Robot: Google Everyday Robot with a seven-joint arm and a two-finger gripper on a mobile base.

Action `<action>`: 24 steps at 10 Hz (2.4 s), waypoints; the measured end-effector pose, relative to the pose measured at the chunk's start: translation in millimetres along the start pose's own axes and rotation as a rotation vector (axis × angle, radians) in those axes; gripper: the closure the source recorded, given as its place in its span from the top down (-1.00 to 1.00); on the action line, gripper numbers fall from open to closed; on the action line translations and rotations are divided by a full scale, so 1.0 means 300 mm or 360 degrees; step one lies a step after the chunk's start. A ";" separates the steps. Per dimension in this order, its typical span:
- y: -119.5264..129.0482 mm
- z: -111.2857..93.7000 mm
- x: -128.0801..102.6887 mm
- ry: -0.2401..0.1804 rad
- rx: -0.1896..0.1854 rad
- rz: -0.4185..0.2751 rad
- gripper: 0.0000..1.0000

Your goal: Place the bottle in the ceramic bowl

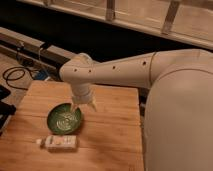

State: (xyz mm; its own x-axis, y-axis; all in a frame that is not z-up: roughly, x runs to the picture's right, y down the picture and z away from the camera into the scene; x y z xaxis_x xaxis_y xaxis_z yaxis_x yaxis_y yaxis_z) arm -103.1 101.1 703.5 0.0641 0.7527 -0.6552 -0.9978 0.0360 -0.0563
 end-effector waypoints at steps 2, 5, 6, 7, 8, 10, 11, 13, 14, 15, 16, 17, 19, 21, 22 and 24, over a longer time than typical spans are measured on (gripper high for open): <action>0.000 0.000 0.000 0.0000 0.0000 0.0000 0.30; 0.001 0.000 0.000 0.0000 0.0000 -0.0001 0.30; 0.001 0.000 0.000 0.0000 0.0000 -0.0001 0.30; 0.001 0.000 0.000 0.0000 0.0000 -0.0001 0.30; 0.001 0.000 0.000 0.0000 0.0000 -0.0001 0.30; 0.001 0.000 0.000 0.0000 0.0000 -0.0001 0.30; 0.001 0.000 0.000 0.0000 0.0000 -0.0001 0.30; 0.001 0.000 0.000 0.0000 0.0001 -0.0001 0.30; -0.001 -0.006 0.000 -0.0011 0.0016 -0.0022 0.30; 0.026 -0.024 0.006 -0.0037 0.0070 -0.0109 0.30; 0.083 -0.045 0.021 -0.0062 0.0154 -0.0287 0.30; 0.120 -0.056 0.033 -0.0070 0.0195 -0.0431 0.30; 0.189 -0.078 0.022 -0.0087 0.0255 -0.0807 0.30; 0.274 -0.086 -0.005 -0.0084 0.0260 -0.1151 0.30; 0.308 -0.090 -0.018 -0.0084 0.0261 -0.1286 0.30; 0.333 -0.092 -0.027 -0.0081 0.0264 -0.1392 0.30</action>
State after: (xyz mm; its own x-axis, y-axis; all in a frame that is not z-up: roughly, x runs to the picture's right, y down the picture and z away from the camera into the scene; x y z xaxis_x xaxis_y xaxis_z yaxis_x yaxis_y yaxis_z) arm -202.9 80.4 682.3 0.8068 0.4395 -0.3948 -0.5826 0.7030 -0.4080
